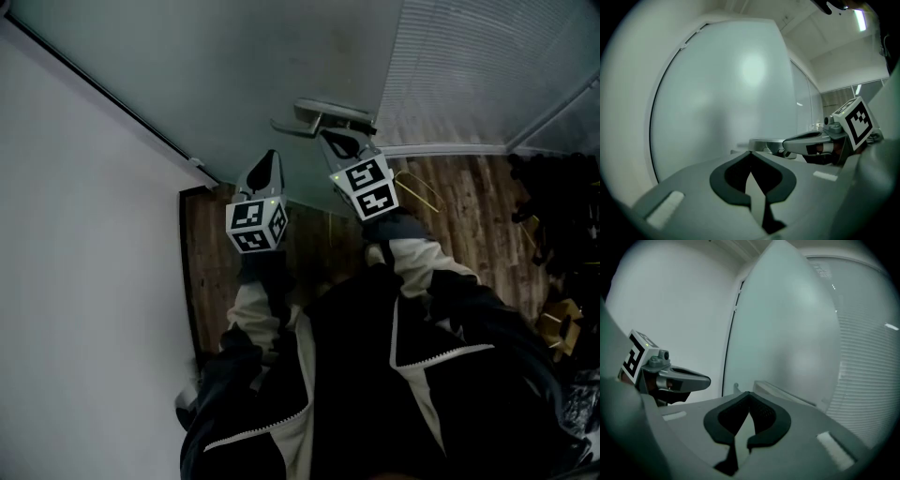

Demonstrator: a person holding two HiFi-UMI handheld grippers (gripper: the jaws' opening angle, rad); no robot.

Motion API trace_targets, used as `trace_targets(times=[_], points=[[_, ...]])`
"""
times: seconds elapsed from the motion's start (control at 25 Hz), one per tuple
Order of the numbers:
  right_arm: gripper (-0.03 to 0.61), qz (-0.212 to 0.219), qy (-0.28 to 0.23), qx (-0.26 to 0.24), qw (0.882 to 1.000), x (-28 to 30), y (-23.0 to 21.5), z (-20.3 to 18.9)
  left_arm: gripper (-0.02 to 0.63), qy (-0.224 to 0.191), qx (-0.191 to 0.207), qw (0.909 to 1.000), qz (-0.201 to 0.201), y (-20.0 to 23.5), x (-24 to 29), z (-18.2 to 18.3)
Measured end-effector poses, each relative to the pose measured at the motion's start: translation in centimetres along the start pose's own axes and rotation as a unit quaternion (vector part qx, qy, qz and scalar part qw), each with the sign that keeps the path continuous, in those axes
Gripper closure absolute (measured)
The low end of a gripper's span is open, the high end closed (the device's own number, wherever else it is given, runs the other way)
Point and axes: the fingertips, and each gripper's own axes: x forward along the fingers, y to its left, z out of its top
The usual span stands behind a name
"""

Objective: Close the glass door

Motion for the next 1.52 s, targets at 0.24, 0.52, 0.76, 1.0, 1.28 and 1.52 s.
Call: trace_targets(times=[0.24, 0.52, 0.76, 1.0, 1.28, 1.52], points=[[0.574, -0.041, 0.014, 0.000, 0.999, -1.4, -1.7, -1.6, 0.614, 0.002, 0.007, 0.9992, -0.039, -1.9, 1.1, -0.4], [0.497, -0.037, 0.086, -0.241, 0.966, 0.4, -0.3, -1.8, 0.614, 0.007, 0.007, 0.9985, -0.054, -2.0, 1.3, -0.5], [0.334, -0.042, 0.150, -0.459, 0.875, 3.6, 0.7, -2.6, 0.614, 0.007, 0.010, 0.9977, -0.067, -2.1, 1.6, -0.3], [0.328, -0.041, 0.177, -0.511, 0.840, 5.3, 0.8, -3.5, 0.614, 0.011, 0.009, 0.9973, -0.072, -2.0, 1.7, -0.6], [0.436, -0.036, 0.196, -0.555, 0.807, 5.6, 0.6, -4.1, 0.614, 0.010, 0.005, 0.9976, -0.068, -2.1, 1.4, -0.4], [0.434, -0.038, 0.197, -0.551, 0.810, 5.0, -0.7, -3.5, 0.614, 0.009, 0.004, 0.9982, -0.058, -2.3, 1.3, 0.3]])
